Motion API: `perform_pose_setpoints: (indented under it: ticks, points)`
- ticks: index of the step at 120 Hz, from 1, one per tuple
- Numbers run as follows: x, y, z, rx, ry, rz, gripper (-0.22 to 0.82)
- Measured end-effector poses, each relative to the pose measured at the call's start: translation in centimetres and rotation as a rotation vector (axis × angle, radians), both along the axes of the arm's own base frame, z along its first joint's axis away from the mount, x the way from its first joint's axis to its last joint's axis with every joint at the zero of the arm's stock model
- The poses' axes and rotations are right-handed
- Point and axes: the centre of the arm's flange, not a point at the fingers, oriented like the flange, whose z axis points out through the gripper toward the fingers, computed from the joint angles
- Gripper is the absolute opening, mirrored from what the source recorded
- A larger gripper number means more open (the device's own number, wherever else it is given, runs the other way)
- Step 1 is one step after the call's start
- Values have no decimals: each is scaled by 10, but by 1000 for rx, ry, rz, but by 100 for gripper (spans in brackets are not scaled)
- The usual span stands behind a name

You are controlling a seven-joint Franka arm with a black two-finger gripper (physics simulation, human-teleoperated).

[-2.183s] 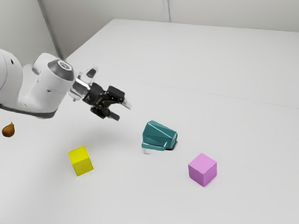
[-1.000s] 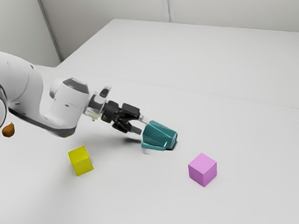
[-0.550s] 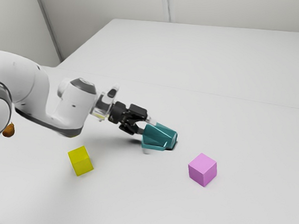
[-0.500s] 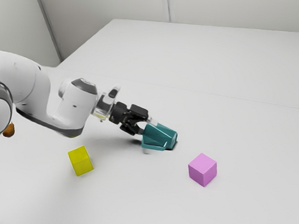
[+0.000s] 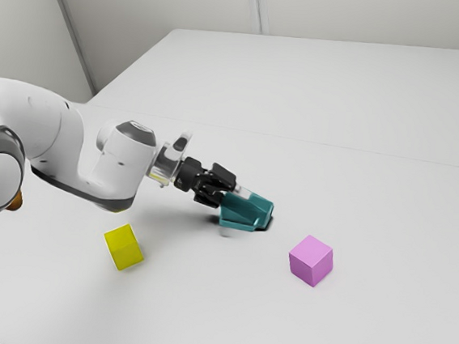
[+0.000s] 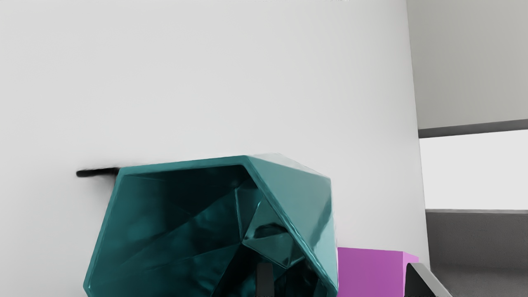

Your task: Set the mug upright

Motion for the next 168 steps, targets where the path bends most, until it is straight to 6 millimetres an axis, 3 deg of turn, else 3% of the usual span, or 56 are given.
perform_pose_setpoints:
  ticks: [17, 30, 68, 104, 138, 168]
  points:
    - [1, 0, 1, 0, -1, 1, 5]
    - [1, -2, 2, 0, -3, -1, -6]
    - [1, -5, 19, 7, -32, -10, -15]
    - [-1, 7, 73, 93, -122, -83, -17]
    - [10, 17, 150, 422, -201, -299, -18]
    - [-1, 29, 175, 720, -144, -398, -18]
